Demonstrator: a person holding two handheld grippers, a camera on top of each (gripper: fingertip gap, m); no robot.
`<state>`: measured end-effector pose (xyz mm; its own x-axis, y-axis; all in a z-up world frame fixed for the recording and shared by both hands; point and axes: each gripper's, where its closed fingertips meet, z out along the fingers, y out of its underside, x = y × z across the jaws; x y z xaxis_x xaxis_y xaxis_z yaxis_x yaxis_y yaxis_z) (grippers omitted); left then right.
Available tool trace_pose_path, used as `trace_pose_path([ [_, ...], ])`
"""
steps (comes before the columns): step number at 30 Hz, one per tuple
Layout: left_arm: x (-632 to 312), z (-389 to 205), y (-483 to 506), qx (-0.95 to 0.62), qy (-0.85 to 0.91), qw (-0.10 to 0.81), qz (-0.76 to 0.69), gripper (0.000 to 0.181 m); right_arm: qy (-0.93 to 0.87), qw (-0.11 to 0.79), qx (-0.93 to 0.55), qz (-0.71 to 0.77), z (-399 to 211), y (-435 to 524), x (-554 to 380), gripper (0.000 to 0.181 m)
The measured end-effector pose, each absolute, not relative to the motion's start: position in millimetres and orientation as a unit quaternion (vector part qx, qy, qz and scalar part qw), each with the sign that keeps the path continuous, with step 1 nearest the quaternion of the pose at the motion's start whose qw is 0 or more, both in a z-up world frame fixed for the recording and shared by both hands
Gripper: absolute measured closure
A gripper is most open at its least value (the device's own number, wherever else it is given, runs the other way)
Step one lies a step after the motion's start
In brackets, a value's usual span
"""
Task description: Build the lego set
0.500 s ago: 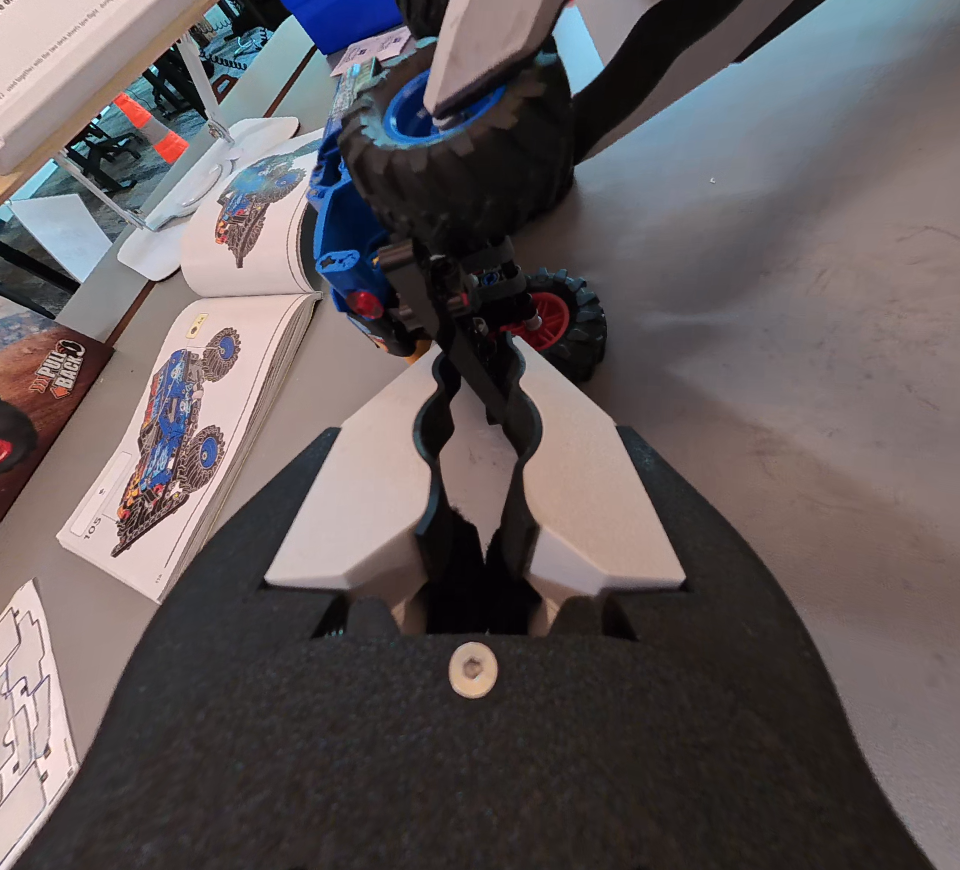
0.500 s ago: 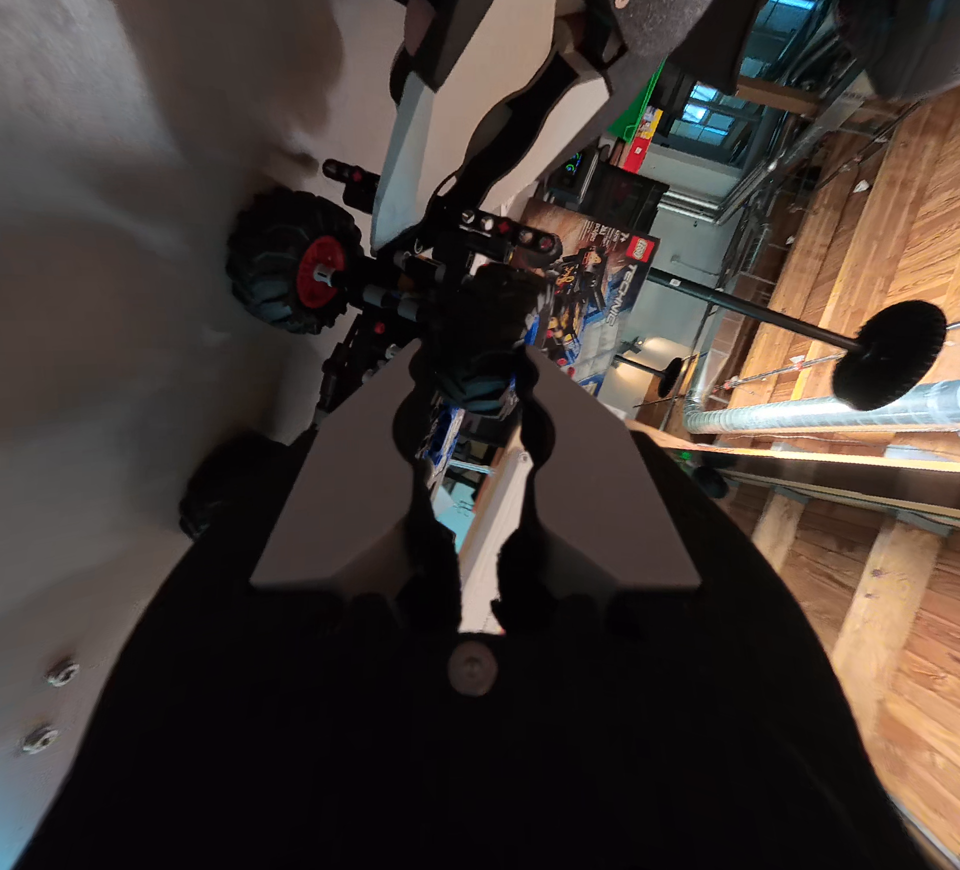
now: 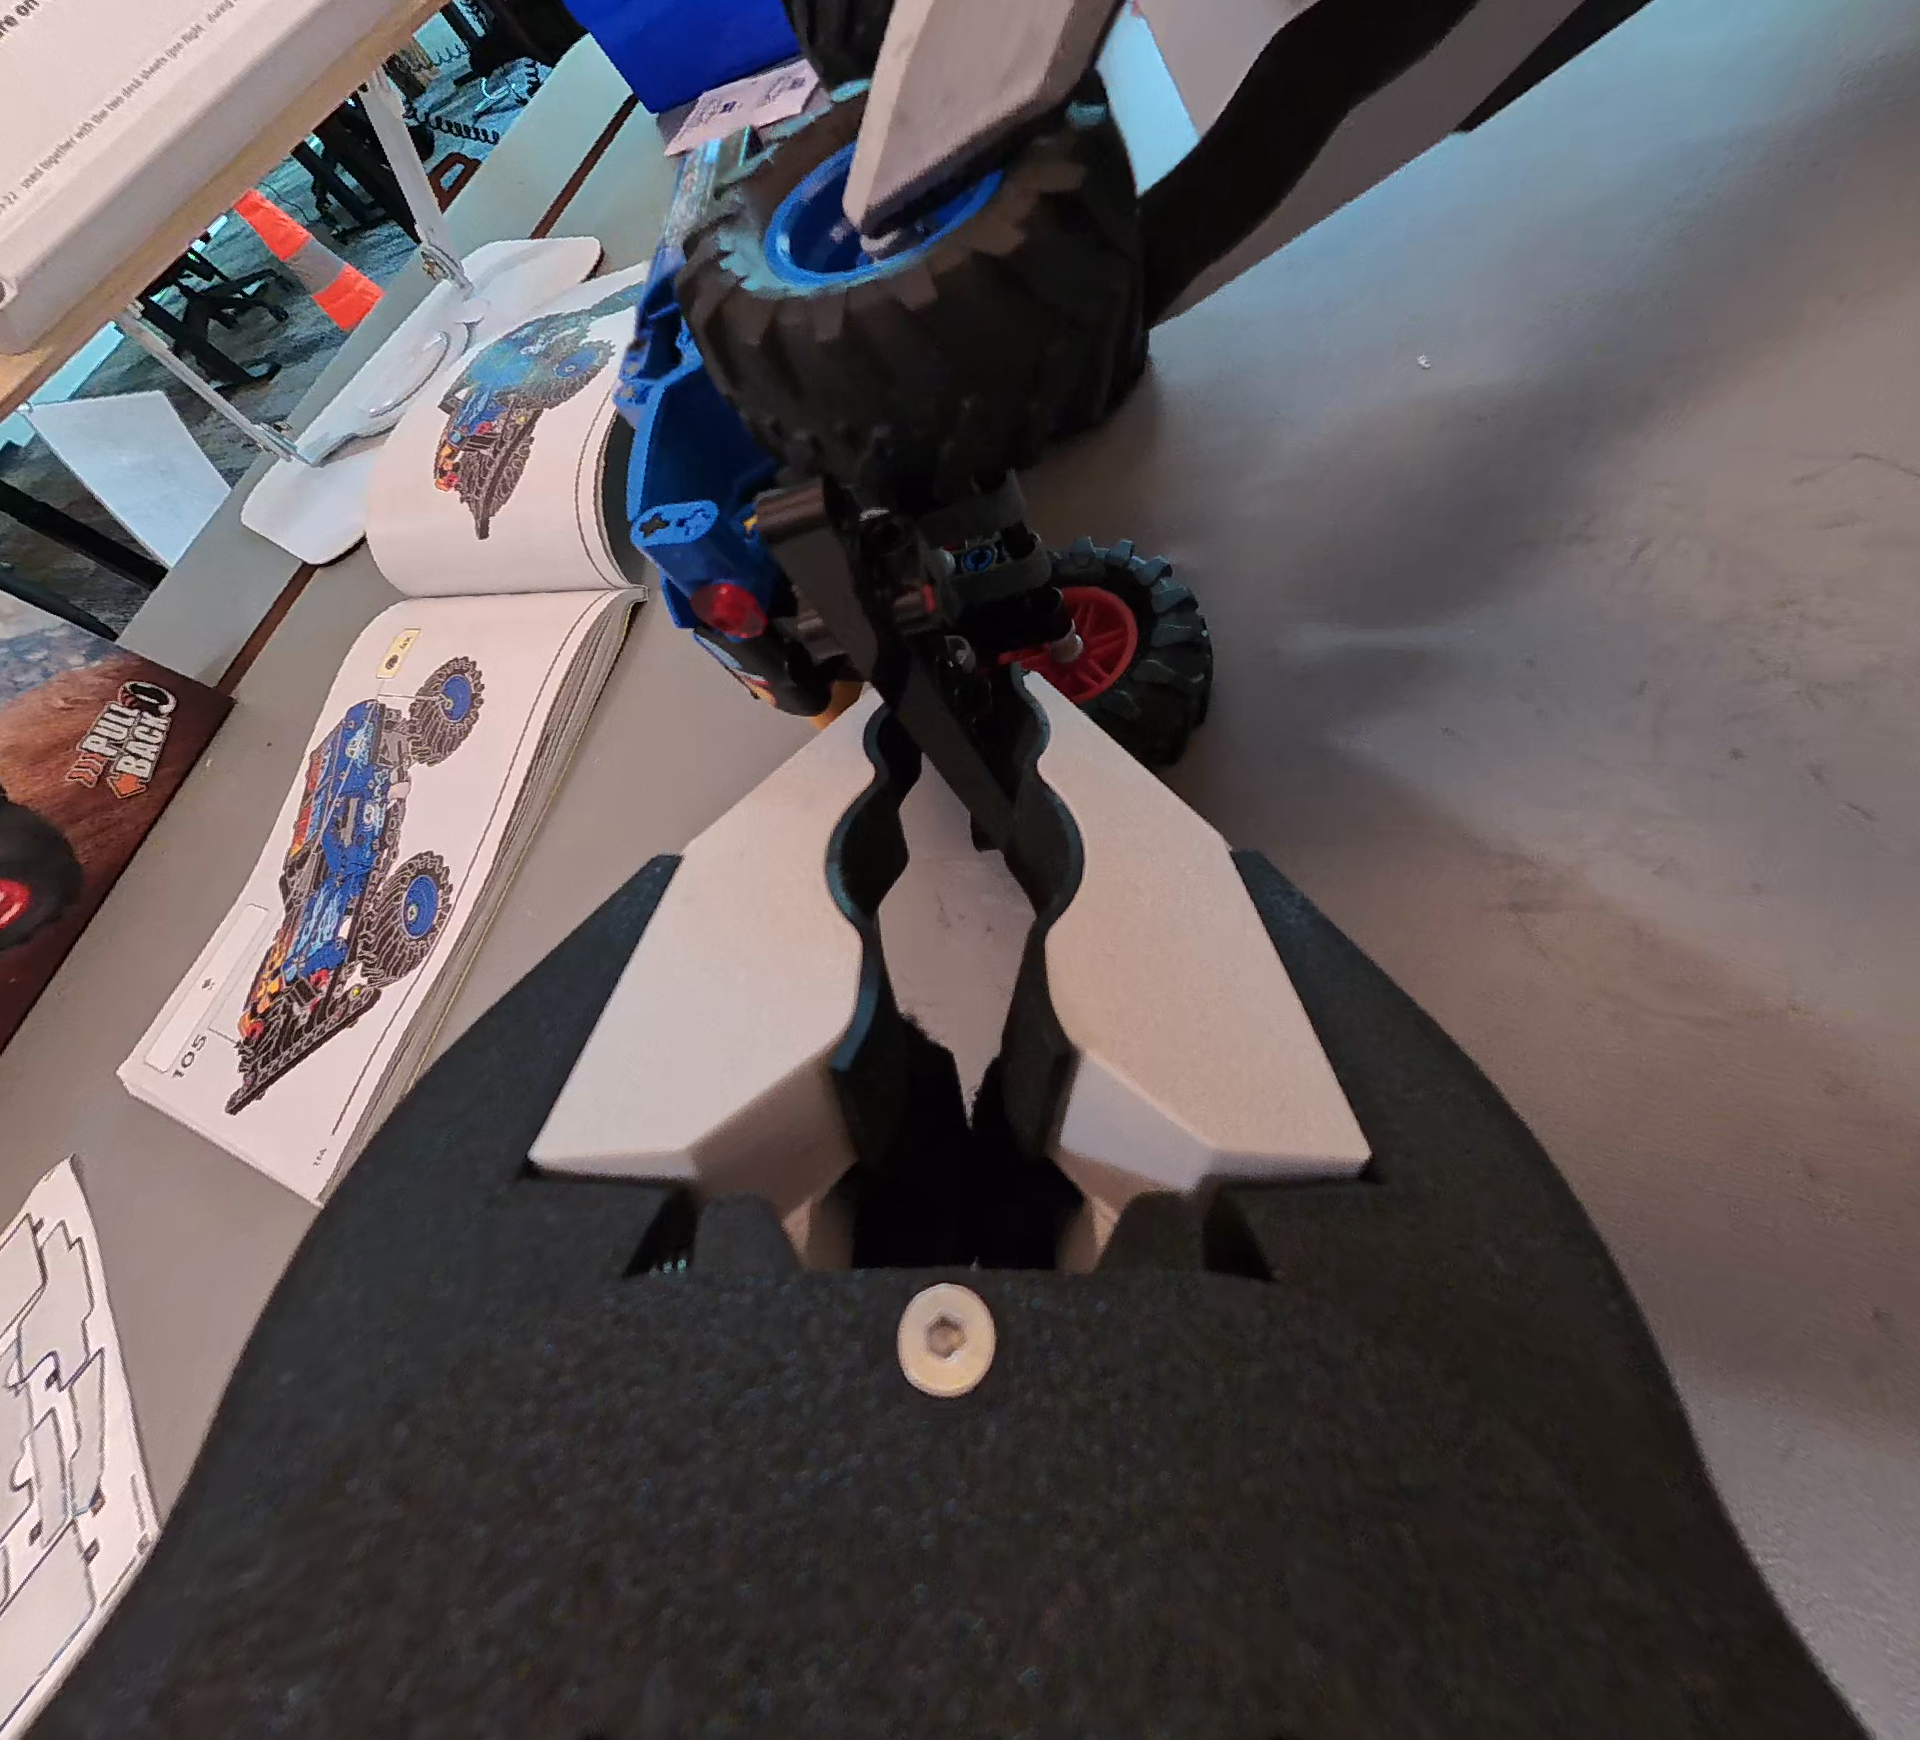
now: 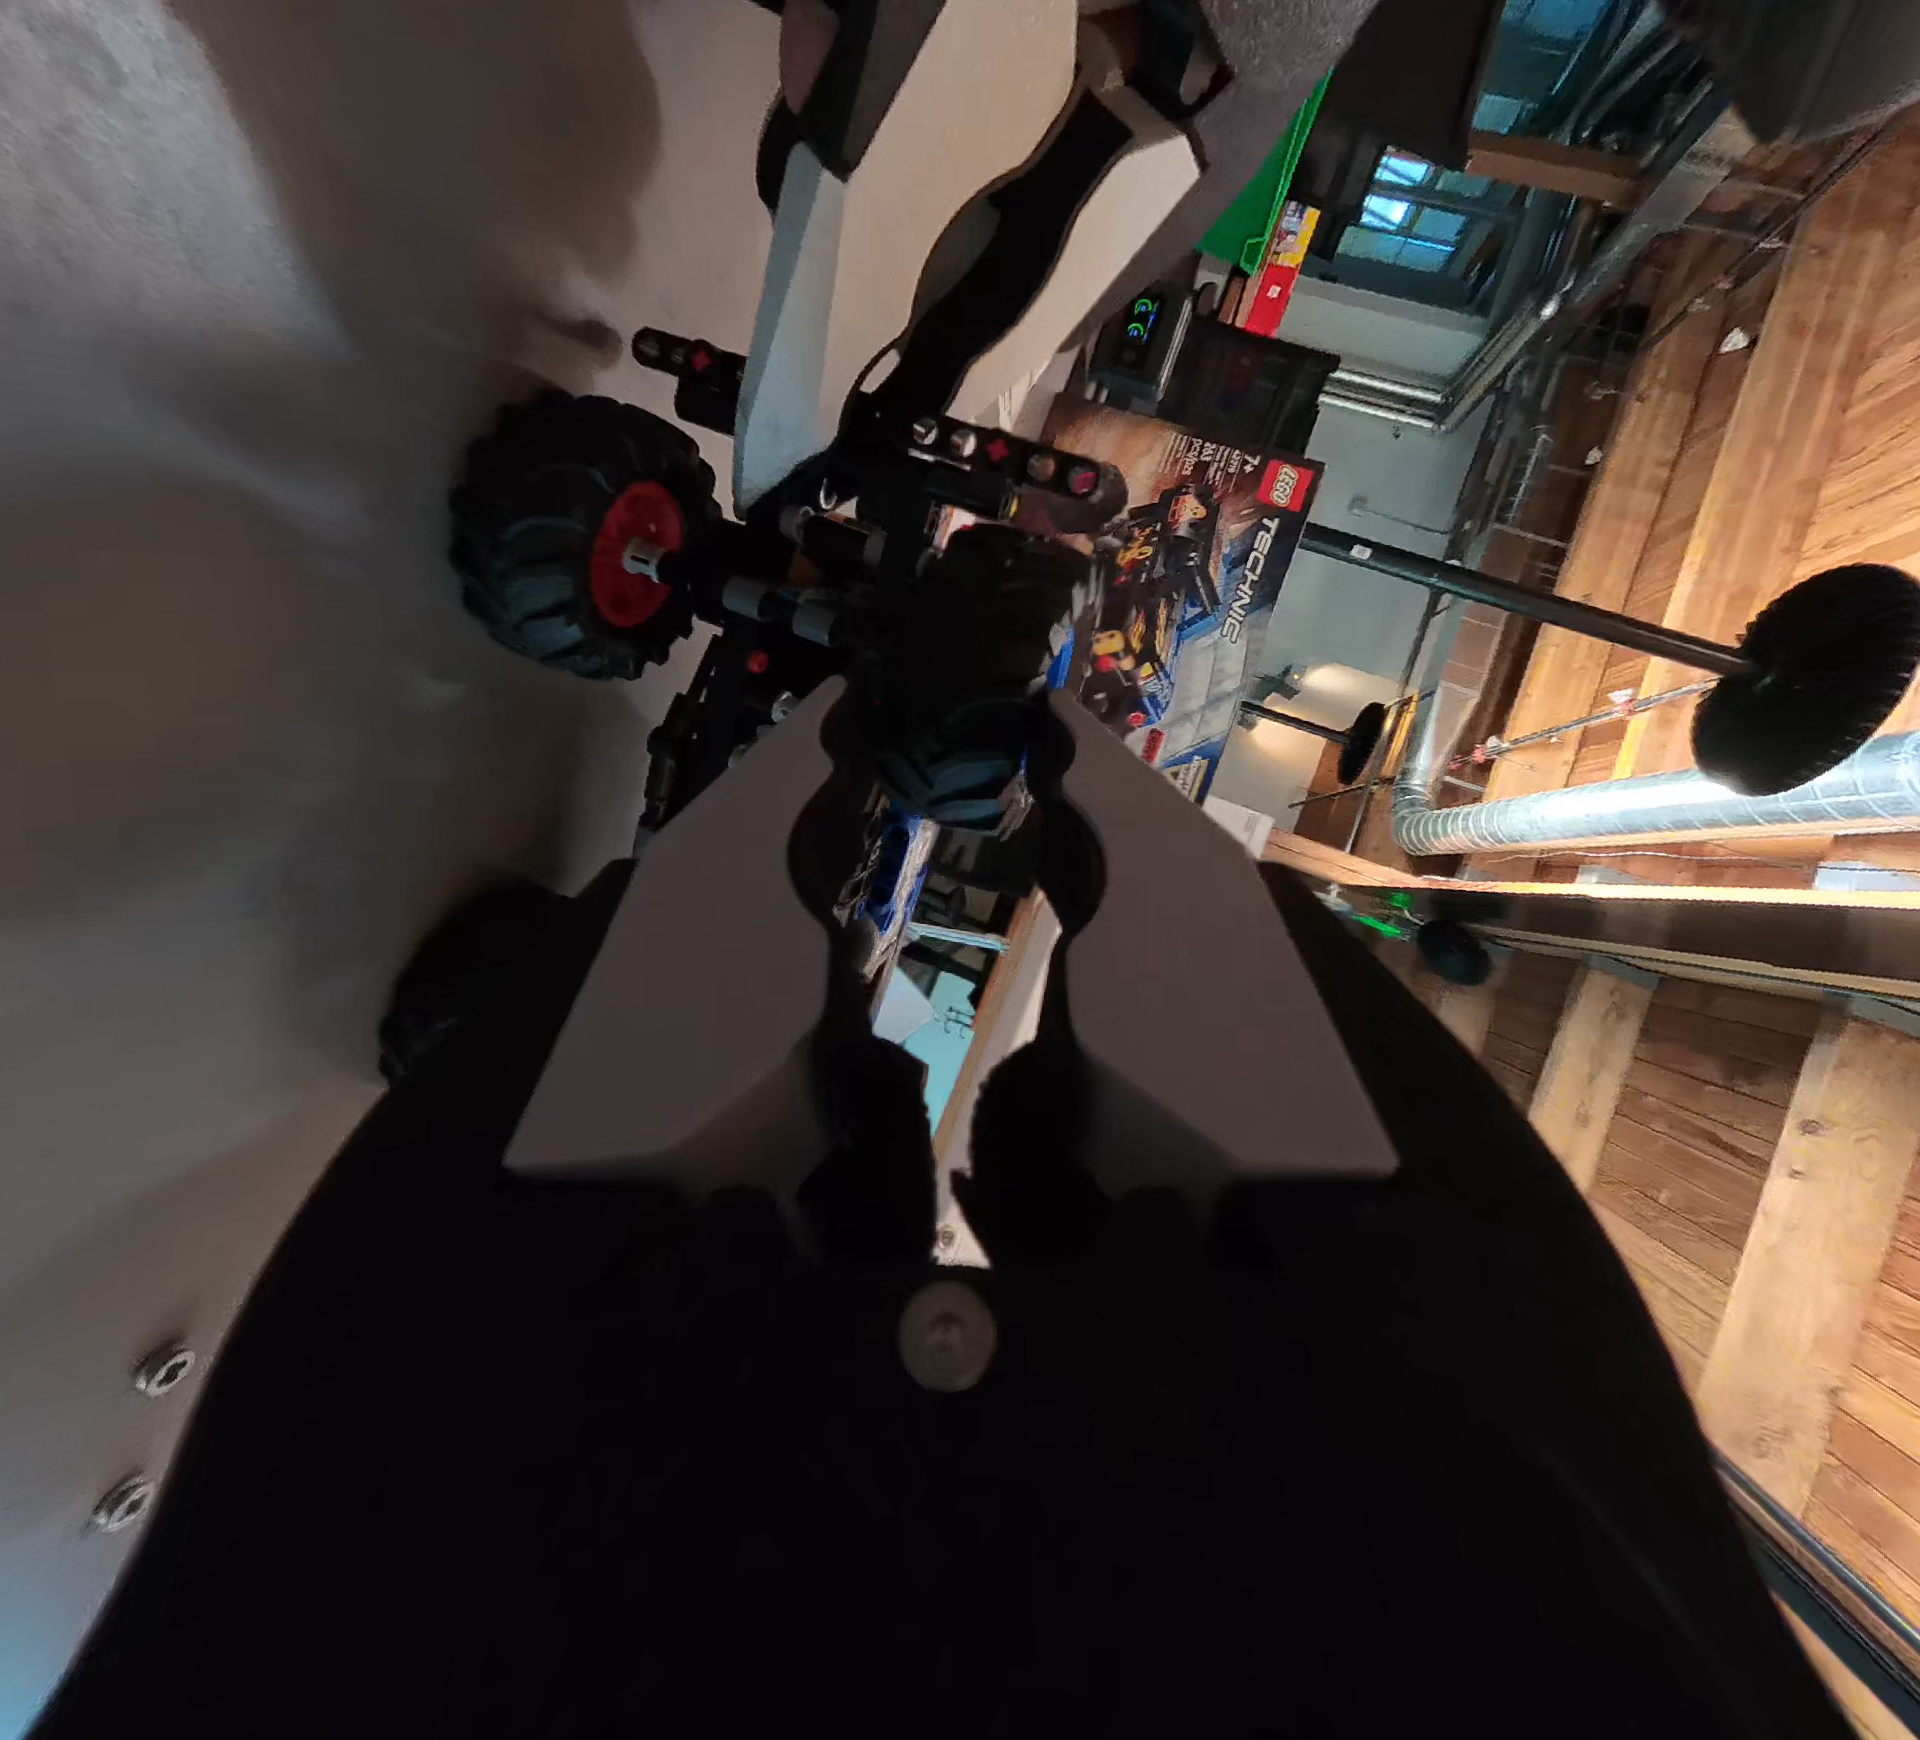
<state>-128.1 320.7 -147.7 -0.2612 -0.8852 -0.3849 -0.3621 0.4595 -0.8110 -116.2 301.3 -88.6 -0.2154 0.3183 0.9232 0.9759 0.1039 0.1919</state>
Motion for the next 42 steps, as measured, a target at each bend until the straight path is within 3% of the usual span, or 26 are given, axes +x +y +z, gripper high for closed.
trace_pose_path([
  [16,-128,-148,321,-0.423,0.735,0.438,-0.298,0.169,-0.643,0.356,-0.543,-0.406,-91,301,-117,0.153],
  [21,-127,-146,317,-0.417,0.735,0.44,-0.302,0.169,-0.617,0.363,-0.584,-0.382,-84,296,-116,0.136],
  [29,-126,-147,317,-0.417,0.736,0.44,-0.301,0.169,-0.626,0.338,-0.628,-0.314,-93,287,-122,0.145],
  [42,-126,-149,320,-0.422,0.737,0.438,-0.296,0.168,-0.622,0.345,-0.627,-0.317,-96,294,-121,0.143],
])
